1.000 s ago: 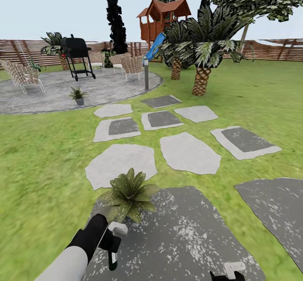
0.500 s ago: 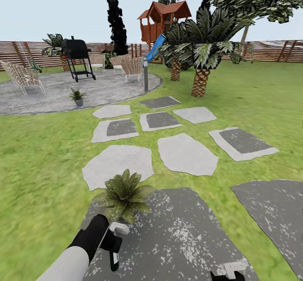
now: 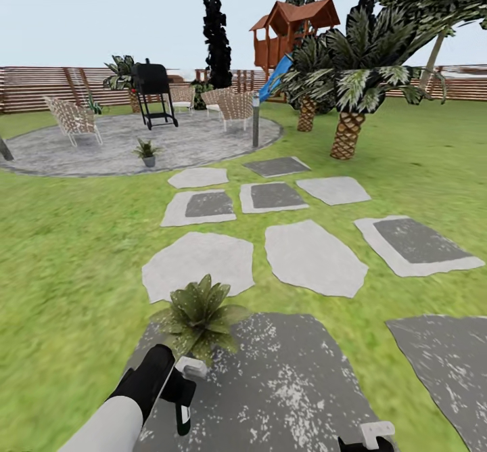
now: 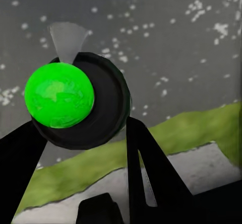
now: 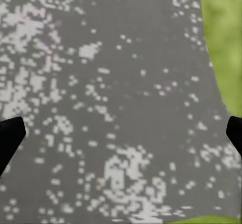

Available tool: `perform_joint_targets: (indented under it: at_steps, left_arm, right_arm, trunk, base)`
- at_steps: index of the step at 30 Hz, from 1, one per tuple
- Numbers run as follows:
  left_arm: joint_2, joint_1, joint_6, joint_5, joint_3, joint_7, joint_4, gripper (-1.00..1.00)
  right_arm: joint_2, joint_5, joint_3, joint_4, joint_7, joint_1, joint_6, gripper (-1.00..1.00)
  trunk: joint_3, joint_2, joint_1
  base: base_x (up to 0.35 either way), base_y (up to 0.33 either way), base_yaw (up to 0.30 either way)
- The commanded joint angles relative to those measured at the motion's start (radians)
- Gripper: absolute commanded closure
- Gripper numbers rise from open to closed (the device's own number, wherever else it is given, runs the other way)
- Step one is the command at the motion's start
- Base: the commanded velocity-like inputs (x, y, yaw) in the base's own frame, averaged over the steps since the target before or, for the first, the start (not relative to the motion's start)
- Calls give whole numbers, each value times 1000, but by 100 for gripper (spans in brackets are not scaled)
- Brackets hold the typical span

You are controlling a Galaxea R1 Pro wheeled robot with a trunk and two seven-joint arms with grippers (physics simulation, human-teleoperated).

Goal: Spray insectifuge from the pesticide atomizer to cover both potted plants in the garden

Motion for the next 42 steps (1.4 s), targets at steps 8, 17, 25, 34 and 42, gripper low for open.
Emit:
perform_joint_targets:
  at_steps: [8, 17, 25, 34, 42]
  left_arm:
    - [-6, -1, 3, -10, 6, -8, -1, 100]
    - [-9, -1, 3, -11, 6, -10, -2, 100]
    - [-9, -1, 3, -11, 6, -8, -2, 100]
    - [-7, -1, 3, -11, 7, -8, -3, 100]
    - [-9, -1, 3, -11, 7, -7, -2, 100]
  right_arm:
    - [0, 8, -2, 0, 1, 0, -3, -100]
    - [-4, 8, -3, 0, 1, 0, -3, -100]
    - [-7, 8, -2, 0, 1, 0, -3, -100]
    - [-2, 7, -2, -1, 0, -1, -3, -100]
    - [-2, 7, -2, -1, 1, 0, -3, -100]
  trunk:
    - [-1, 0, 0]
    - [-1, 0, 0]
    - [-1, 0, 0]
    - [-1, 0, 0]
    - [-1, 0, 0]
  base:
    - [36, -59, 277]
    - [0, -260, 151]
    - [0, -275, 2]
    - [77, -273, 121]
    - [141, -262, 272]
